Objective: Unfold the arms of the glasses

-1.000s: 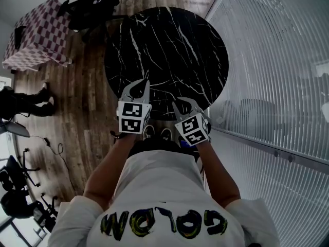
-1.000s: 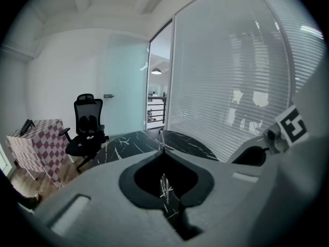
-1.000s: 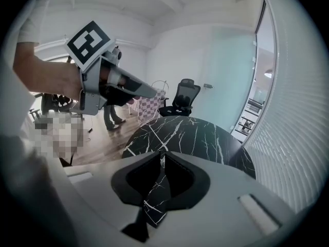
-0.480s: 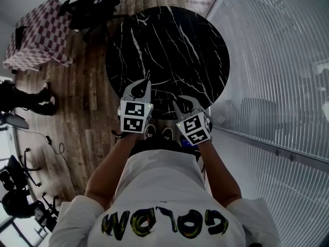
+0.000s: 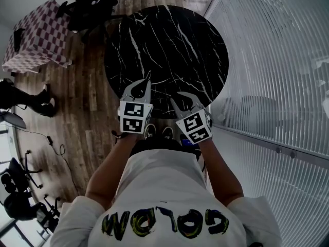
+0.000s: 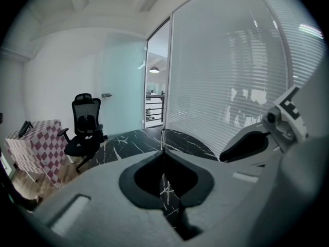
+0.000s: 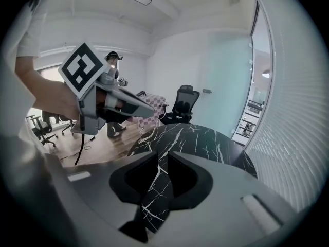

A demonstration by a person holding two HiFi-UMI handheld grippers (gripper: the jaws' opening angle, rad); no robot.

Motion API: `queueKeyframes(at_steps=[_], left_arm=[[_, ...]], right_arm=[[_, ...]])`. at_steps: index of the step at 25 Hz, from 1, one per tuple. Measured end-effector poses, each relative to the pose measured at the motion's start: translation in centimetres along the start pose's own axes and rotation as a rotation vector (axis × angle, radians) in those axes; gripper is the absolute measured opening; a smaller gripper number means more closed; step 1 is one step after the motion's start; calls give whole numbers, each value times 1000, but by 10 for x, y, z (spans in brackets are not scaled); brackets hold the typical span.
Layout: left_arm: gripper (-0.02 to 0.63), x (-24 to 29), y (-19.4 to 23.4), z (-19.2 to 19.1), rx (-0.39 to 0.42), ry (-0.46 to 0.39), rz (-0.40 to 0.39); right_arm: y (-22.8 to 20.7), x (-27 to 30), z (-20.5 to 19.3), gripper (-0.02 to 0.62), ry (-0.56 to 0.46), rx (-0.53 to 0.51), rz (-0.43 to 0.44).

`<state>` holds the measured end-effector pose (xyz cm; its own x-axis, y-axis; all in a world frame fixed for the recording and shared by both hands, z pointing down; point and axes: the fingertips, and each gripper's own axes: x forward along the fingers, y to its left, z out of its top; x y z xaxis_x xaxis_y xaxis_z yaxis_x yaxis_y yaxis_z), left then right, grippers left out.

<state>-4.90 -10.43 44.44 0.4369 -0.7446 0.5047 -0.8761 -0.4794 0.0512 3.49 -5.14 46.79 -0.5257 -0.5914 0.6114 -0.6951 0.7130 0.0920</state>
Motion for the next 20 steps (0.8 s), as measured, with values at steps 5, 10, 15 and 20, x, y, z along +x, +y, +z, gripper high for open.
queueKeyframes(at_steps=[5,10,15,20], left_arm=[[-2,-2,-8,3,-4,-8,-23],[-2,-8,-20,9,-15,-21,-55],[-2,-11,-31,13,-14,-26,-75],[-2,-12,-38,10,-15,-26,-96]], right_arm=[[1,9,20,63,-21,-29,14],[14,25,31,67,-5,-80,52],[23,37,31,74,15,-96,79],[23,43,29,72,25,-80,81]])
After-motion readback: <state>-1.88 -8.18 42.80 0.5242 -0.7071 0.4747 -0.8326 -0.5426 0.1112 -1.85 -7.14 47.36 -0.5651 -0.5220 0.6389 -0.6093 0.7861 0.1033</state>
